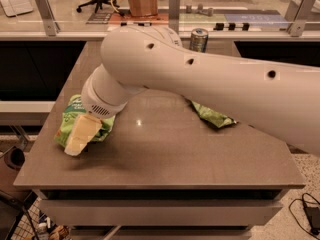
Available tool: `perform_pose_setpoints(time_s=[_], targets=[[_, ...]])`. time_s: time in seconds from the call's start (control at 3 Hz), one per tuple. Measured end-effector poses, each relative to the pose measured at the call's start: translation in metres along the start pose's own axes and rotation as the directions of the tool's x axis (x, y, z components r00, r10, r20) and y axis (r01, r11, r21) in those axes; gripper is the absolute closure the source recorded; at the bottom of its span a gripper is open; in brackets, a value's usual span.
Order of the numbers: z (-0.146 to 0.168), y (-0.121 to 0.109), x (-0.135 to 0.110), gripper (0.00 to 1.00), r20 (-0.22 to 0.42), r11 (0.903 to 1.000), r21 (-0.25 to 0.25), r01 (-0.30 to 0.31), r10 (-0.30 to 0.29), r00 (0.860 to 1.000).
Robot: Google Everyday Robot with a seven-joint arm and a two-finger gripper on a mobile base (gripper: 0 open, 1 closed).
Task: Pick green rice chip bag
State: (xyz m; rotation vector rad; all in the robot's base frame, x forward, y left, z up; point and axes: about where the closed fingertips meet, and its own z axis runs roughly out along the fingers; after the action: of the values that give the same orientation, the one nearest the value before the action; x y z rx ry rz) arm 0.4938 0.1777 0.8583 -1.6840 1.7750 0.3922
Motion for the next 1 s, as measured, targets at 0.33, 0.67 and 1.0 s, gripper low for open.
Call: perform_pose_setpoints(time_s=[0.33, 0.67, 1.0], targets=[[0.0265, 0.0155, -0.0005, 0.00, -0.006, 0.9996, -0.028, 0.005, -0.005, 1.000], [0.0255, 0.0162, -0.0017, 0.15, -0.006, 0.9996, -0.027, 0.008, -0.008, 1.000], [0.0246, 0.0170, -0.0031, 0.39, -0.006, 0.9996, -0.025, 0.011, -0.011, 1.000]])
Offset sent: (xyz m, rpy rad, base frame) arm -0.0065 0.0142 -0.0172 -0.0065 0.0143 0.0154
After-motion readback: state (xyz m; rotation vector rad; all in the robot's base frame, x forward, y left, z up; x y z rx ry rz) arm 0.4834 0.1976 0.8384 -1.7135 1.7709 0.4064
